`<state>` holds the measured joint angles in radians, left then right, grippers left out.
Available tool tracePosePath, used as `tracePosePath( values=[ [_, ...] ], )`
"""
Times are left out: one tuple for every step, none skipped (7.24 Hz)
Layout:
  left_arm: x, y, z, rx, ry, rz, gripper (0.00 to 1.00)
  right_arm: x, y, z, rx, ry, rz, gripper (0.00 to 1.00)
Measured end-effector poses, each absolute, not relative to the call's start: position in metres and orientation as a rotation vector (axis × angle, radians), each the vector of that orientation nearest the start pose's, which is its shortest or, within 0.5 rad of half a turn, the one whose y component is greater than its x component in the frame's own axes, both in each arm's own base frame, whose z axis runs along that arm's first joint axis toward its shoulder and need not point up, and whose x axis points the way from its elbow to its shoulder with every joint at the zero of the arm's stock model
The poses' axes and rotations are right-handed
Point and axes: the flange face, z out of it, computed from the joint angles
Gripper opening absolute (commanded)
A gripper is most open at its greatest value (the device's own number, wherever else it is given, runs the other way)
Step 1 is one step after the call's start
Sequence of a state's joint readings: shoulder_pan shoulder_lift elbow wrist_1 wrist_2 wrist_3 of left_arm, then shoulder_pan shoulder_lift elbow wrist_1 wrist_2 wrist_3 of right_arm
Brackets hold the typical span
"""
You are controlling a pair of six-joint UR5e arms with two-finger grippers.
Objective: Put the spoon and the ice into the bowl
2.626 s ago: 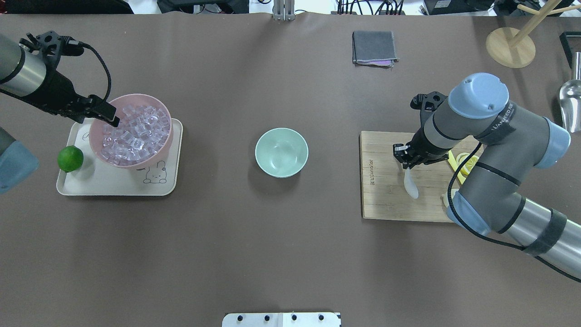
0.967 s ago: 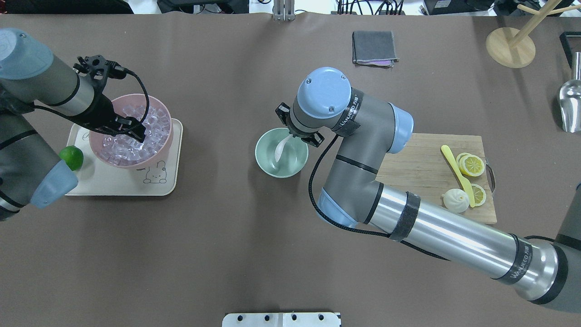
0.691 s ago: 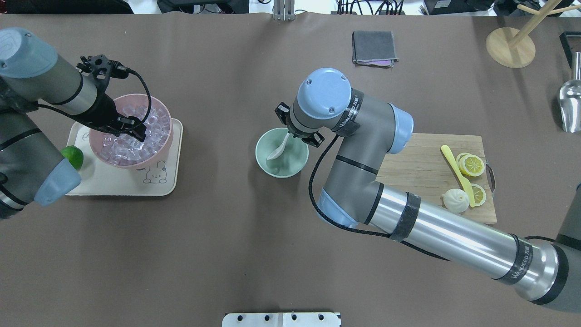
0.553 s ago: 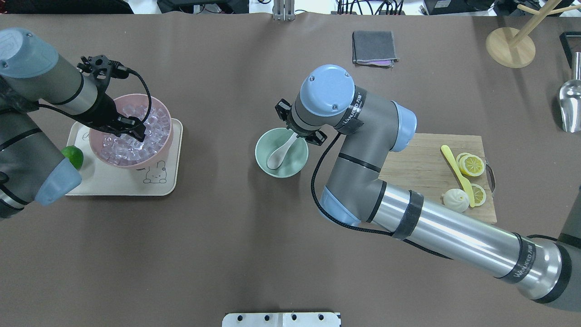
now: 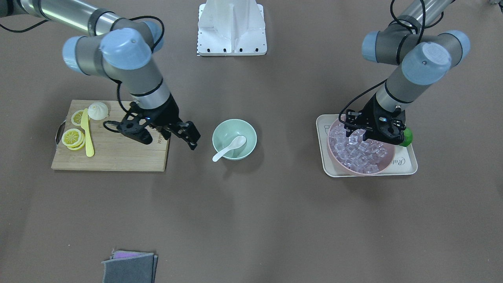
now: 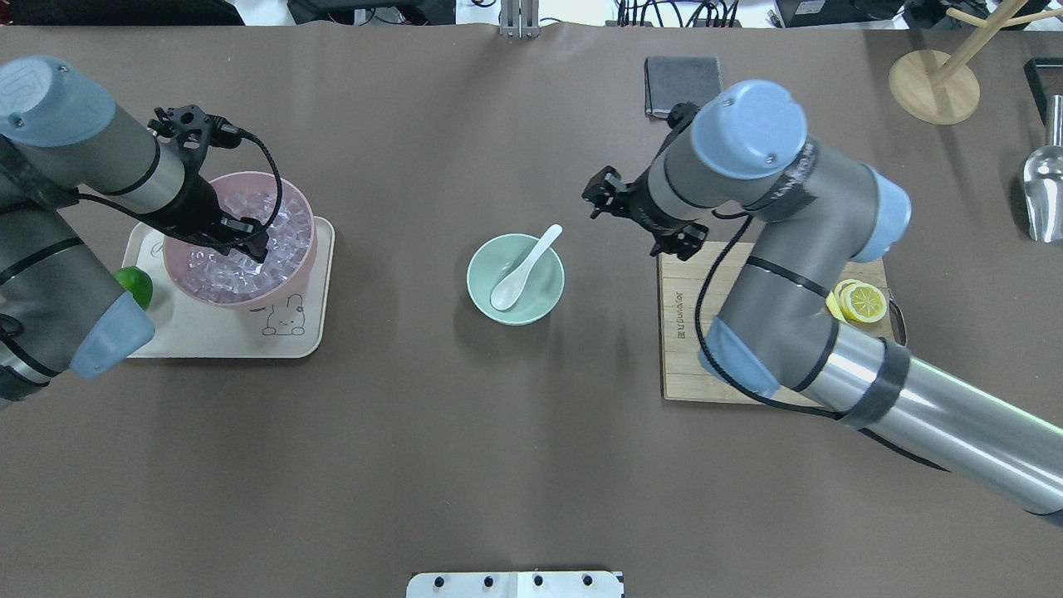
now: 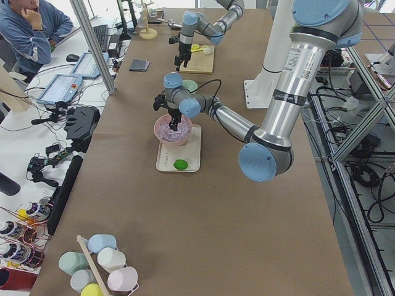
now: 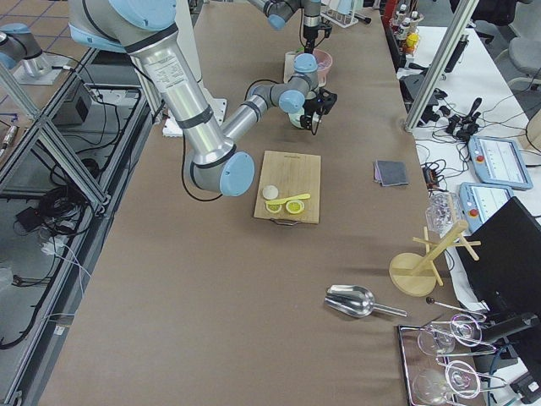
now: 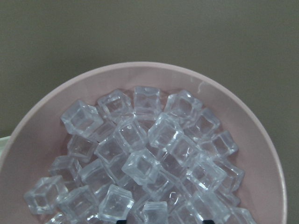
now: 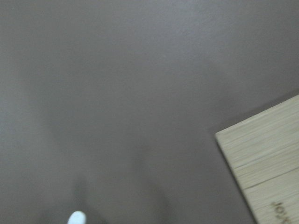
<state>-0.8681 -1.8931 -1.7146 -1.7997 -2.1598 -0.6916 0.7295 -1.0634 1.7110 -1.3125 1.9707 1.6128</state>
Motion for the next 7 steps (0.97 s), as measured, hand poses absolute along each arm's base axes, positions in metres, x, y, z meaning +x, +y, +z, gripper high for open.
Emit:
tracePosePath(
  values=[
    [0.339,-0.519,0.391,0.151,0.864,0.217,0.52,-0.389,-0.503,0.296,-0.047,-0.973,0.492,1.00],
    [0.340,-0.519,0.393,0.148,0.862,0.218,0.52,-0.359,-0.502,0.315,-0.043,-0.967,0.456,1.00],
    [0.341,-0.519,0.396,0.144,0.859,0.218,0.52,-0.333,-0.502,0.332,-0.038,-0.959,0.423,1.00],
    [0.342,-0.520,0.399,0.139,0.856,0.216,0.52,-0.308,-0.504,0.349,-0.034,-0.953,0.384,1.00],
    [0.342,-0.521,0.401,0.135,0.854,0.213,0.52,-0.286,-0.508,0.364,-0.030,-0.948,0.349,1.00],
    [0.343,-0.521,0.402,0.132,0.853,0.211,0.52,-0.273,-0.510,0.374,-0.025,-0.943,0.331,1.00],
    [0.344,-0.521,0.402,0.130,0.853,0.210,0.52,-0.266,-0.512,0.378,-0.022,-0.941,0.323,1.00]
  ],
)
